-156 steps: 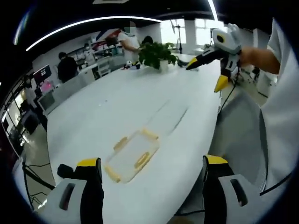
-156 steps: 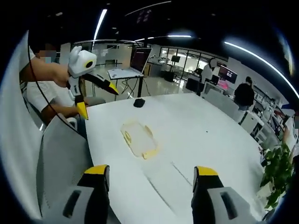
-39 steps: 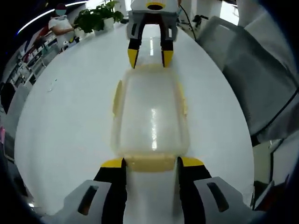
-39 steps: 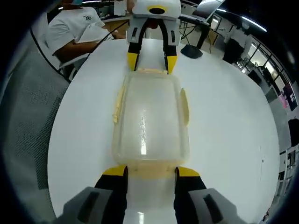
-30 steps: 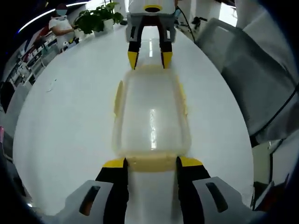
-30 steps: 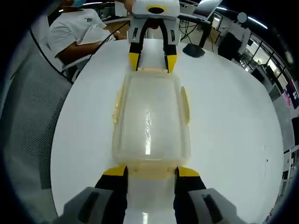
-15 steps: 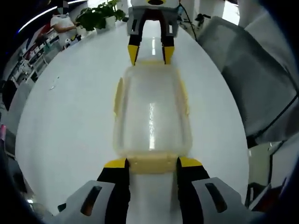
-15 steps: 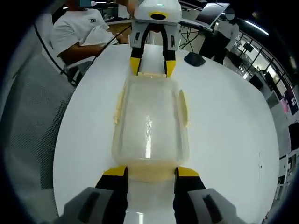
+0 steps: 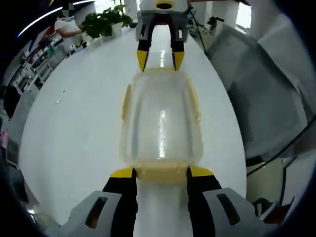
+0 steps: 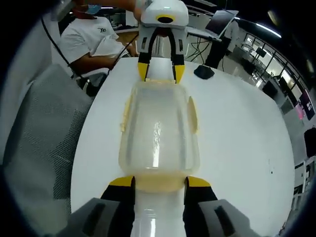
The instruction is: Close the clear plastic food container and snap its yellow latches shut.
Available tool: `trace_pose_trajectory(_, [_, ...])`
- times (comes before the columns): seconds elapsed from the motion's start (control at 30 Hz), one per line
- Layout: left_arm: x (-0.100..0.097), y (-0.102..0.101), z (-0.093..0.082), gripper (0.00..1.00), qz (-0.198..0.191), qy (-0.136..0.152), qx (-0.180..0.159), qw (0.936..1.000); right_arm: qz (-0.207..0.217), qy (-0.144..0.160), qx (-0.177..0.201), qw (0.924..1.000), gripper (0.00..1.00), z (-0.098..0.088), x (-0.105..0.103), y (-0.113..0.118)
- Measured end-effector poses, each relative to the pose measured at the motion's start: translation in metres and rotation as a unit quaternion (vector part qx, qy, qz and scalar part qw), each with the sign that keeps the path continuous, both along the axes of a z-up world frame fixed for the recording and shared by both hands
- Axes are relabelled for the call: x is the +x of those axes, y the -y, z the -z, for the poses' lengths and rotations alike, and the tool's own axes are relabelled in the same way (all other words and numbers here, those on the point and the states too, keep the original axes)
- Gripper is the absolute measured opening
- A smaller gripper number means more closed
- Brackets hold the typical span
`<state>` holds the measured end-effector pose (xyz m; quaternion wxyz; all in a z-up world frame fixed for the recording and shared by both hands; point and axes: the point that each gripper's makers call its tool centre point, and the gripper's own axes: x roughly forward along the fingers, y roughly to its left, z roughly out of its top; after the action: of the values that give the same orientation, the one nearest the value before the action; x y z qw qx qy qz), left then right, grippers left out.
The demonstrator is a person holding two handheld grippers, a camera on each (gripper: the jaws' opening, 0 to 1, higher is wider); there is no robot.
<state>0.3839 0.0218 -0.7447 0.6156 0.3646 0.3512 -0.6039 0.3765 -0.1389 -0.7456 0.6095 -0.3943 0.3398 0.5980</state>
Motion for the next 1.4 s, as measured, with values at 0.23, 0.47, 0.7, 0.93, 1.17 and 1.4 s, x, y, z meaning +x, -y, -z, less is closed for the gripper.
trace_pose_trajectory(0.23, [-0.003, 0.018, -0.019, 0.37, -0.002, 0.004, -0.001, 1.0, -0.001, 0.01, 0.006, 0.9999, 0.36, -0.021, -0.003, 0.018])
trace_pose_trajectory(0.47, [-0.006, 0.041, -0.032, 0.37, 0.006, 0.009, 0.001, 0.9999, 0.006, 0.016, 0.01, 0.9998, 0.36, -0.031, -0.008, 0.04])
trace_pose_trajectory(0.7, [-0.008, 0.061, -0.042, 0.37, 0.002, 0.005, -0.001, 1.0, 0.004, 0.022, 0.01, 0.9997, 0.36, -0.041, -0.009, 0.061])
trace_pose_trajectory(0.93, [-0.008, 0.081, -0.046, 0.37, 0.004, 0.01, 0.002, 0.9999, 0.006, 0.024, 0.007, 0.9997, 0.36, -0.045, -0.008, 0.08])
trace_pose_trajectory(1.17, [-0.004, 0.099, -0.049, 0.37, 0.008, 0.016, 0.004, 0.9998, 0.011, 0.024, 0.009, 0.9996, 0.36, -0.049, -0.007, 0.098])
trace_pose_trajectory(1.4, [-0.001, 0.125, -0.051, 0.37, 0.013, 0.019, 0.005, 0.9997, 0.016, 0.028, 0.006, 0.9995, 0.36, -0.05, -0.005, 0.124])
